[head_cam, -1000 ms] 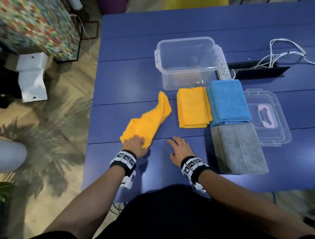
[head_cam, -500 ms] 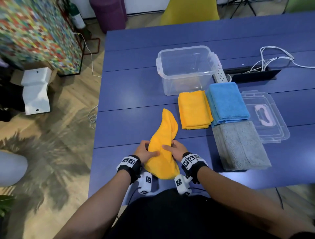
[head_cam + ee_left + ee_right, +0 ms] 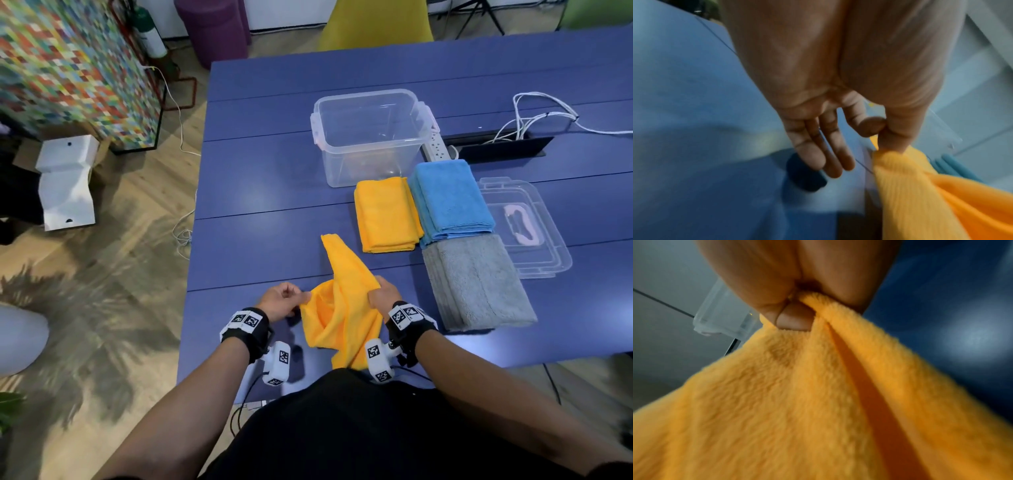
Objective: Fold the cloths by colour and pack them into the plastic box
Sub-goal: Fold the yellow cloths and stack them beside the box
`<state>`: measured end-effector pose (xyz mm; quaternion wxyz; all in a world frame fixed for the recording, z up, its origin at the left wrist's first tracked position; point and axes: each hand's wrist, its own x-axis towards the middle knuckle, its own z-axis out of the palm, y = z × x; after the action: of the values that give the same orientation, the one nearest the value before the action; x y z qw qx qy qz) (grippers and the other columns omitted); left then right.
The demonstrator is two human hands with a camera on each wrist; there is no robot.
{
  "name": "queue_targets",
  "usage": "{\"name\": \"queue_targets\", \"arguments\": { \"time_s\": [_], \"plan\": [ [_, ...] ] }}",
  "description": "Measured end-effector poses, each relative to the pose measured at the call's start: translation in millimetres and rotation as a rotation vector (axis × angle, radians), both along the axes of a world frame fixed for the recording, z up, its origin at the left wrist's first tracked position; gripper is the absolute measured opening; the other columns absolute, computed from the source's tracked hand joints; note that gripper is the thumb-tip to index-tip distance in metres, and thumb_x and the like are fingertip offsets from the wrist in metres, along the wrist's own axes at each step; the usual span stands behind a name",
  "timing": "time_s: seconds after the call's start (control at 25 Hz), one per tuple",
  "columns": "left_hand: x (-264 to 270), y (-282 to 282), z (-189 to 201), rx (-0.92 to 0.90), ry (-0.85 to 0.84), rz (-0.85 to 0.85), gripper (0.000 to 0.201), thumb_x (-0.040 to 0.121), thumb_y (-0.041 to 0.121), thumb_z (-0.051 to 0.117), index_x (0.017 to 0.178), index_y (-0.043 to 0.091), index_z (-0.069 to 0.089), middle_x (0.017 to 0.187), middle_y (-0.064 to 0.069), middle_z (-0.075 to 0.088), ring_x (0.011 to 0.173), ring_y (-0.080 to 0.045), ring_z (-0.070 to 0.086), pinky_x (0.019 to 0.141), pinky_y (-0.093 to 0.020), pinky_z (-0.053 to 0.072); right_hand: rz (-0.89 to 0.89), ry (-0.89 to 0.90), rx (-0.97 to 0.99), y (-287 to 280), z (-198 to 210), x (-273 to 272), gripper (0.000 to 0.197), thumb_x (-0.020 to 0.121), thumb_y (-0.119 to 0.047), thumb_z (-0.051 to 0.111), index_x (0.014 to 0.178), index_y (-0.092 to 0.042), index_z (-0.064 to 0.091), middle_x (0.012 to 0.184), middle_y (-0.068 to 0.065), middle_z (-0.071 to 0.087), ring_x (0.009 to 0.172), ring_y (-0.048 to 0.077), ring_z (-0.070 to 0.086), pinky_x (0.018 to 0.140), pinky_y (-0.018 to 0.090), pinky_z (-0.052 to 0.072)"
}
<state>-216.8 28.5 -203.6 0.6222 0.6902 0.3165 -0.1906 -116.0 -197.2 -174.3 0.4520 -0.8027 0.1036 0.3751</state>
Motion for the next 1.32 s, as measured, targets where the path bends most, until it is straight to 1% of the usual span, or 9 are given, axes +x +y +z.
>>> {"name": "queue_targets", "arguments": {
  "time_s": [0.16,0.24,0.36,0.48,0.72,0.88,1.04,1.12,1.32],
  "plan": [
    [3.9,-17.8,-7.3,0.026,0.088,-0.236,0.037,0.069,0.053,0.072,0.095,0.028,0.066,0.099,0.002,0.073,0.097,-0.02,0.069,0.089,-0.038,0.055,-0.024,0.134,0.077,12.4,4.5,-0.2,0.025,0.057,-0.002,0.048,0.063,-0.026,0.053,0.073,0.002,0.036,0.071,0.022,0.03,0.065,0.041,0.022],
    [7.4,-9.2,-8.3,0.085,0.009,-0.053,0.035,0.072,0.05,0.067,0.095,0.024,0.069,0.101,-0.002,0.074,0.099,-0.026,0.069,0.093,-0.044,0.053,-0.108,0.116,0.073,12.1,15.6,5.9,0.031,0.071,0.004,0.052,0.055,-0.021,0.042,0.072,0.005,0.037,0.06,0.021,0.03,0.06,0.041,0.032],
    [7.9,35.6,2.3,0.238,-0.062,0.552,0.025,0.094,0.038,0.057,0.098,0.014,0.059,0.085,-0.013,0.063,0.072,-0.028,0.061,0.066,-0.036,0.051,-0.326,0.17,0.154,-6.6,12.9,15.7,0.024,0.086,0.013,0.041,0.075,-0.004,0.053,0.088,0.015,0.056,0.077,0.029,0.057,0.084,0.043,0.053],
    [-1.1,66.6,13.1,0.211,-0.125,0.768,0.021,0.099,0.033,0.052,0.094,0.014,0.047,0.064,-0.007,0.049,0.041,-0.013,0.046,0.042,-0.024,0.036,-0.195,0.261,-0.04,-17.0,-1.2,11.5,0.034,0.093,-0.002,0.043,0.126,0.004,0.047,0.094,0.018,0.059,0.089,0.039,0.065,0.078,0.05,0.058],
    [-14.8,40.2,1.4,0.458,-0.09,0.353,0.024,0.085,0.039,0.07,0.094,0.019,0.061,0.092,-0.004,0.066,0.085,-0.02,0.064,0.086,-0.036,0.052,0.017,-0.226,-0.404,-5.3,-6.7,3.5,0.087,0.071,-0.074,0.06,0.135,-0.02,0.034,0.128,0.01,0.046,0.105,0.032,0.053,0.078,0.042,0.047],
    [-4.0,11.0,4.1,0.664,0.063,0.013,0.072,0.073,0.074,0.059,0.119,0.019,0.06,0.131,-0.009,0.051,0.124,-0.027,0.047,0.106,-0.039,0.039,0.423,-0.298,-0.627,6.3,-12.3,7.5,0.055,0.08,-0.032,0.065,0.13,-0.018,0.045,0.129,0.009,0.049,0.115,0.03,0.051,0.088,0.041,0.05],
    [8.0,-12.2,9.9,0.782,0.054,-0.423,0.09,0.065,0.094,0.035,0.112,0.024,0.068,0.132,-0.004,0.055,0.128,-0.027,0.043,0.107,-0.042,0.031,0.228,-0.233,-0.195,11.1,1.9,8.6,0.038,0.097,-0.018,0.047,0.133,-0.005,0.049,0.121,0.015,0.057,0.109,0.033,0.054,0.088,0.039,0.045],
    [10.6,-8.3,3.4,0.456,0.022,-0.309,0.098,0.062,0.097,0.035,0.099,0.012,0.067,0.106,-0.008,0.066,0.106,-0.027,0.058,0.092,-0.038,0.042,-0.054,-0.147,0.032,12.9,7.3,14.0,0.034,0.098,-0.011,0.041,0.128,-0.001,0.054,0.126,0.017,0.056,0.115,0.036,0.051,0.095,0.045,0.043],
    [-4.5,36.6,6.8,0.273,0.032,0.228,0.07,0.095,0.064,0.038,0.14,0.012,0.049,0.143,-0.009,0.05,0.13,-0.03,0.048,0.105,-0.037,0.037,-0.638,-0.116,0.188,0.0,2.5,40.6,0.023,0.092,-0.013,0.04,0.098,-0.015,0.062,0.077,0.005,0.054,0.075,0.023,0.05,0.056,0.029,0.035]
  ]
}}
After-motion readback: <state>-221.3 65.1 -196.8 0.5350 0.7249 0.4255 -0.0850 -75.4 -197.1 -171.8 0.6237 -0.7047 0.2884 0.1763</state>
